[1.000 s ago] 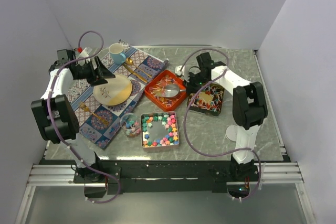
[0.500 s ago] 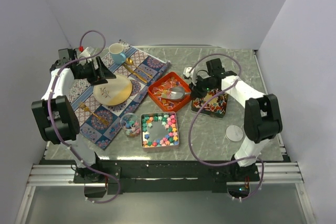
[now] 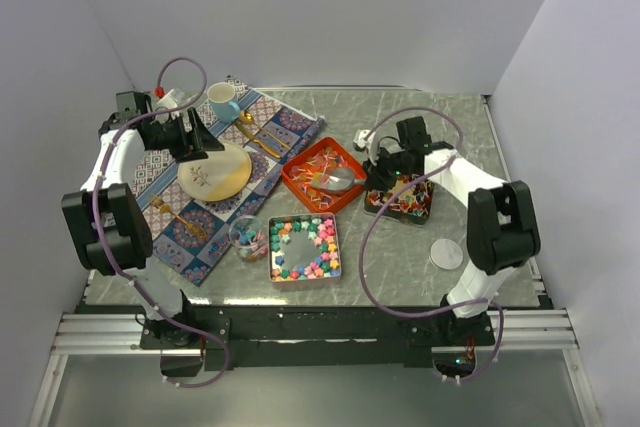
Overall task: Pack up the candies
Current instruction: Scoop the fake candies from the storage box, then place the fake candies in the packing bottle.
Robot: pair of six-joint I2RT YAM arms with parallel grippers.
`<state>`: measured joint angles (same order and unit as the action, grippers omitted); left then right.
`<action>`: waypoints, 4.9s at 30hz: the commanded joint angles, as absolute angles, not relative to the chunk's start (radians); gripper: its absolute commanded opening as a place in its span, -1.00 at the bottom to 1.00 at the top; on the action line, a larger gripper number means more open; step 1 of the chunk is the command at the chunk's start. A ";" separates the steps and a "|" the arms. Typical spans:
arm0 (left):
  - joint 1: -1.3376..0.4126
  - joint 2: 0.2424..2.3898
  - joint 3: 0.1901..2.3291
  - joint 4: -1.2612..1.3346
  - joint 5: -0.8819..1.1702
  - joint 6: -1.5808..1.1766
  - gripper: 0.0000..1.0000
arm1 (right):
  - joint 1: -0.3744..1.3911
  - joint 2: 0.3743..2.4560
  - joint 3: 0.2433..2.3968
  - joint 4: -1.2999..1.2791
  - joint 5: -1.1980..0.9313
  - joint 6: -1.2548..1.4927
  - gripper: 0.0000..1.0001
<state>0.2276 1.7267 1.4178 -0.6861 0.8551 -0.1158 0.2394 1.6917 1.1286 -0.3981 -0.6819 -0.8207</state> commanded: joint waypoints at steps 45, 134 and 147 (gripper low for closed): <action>0.176 1.743 1.413 -0.646 0.864 -0.110 0.61 | 0.384 2.059 1.537 -0.726 -0.511 -0.904 -0.99; 0.436 0.974 1.015 -0.400 0.808 -0.482 0.66 | 1.238 1.896 1.898 -1.161 0.558 -1.121 -1.00; 0.326 1.262 1.205 -0.374 0.825 -0.548 0.63 | 1.028 1.777 1.967 -1.256 0.460 -0.908 -1.00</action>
<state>0.4110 1.1397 1.0733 -0.4023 0.8074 -0.5438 1.1812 1.8961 1.9015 -1.1831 0.4900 -1.0164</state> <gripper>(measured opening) 0.819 0.276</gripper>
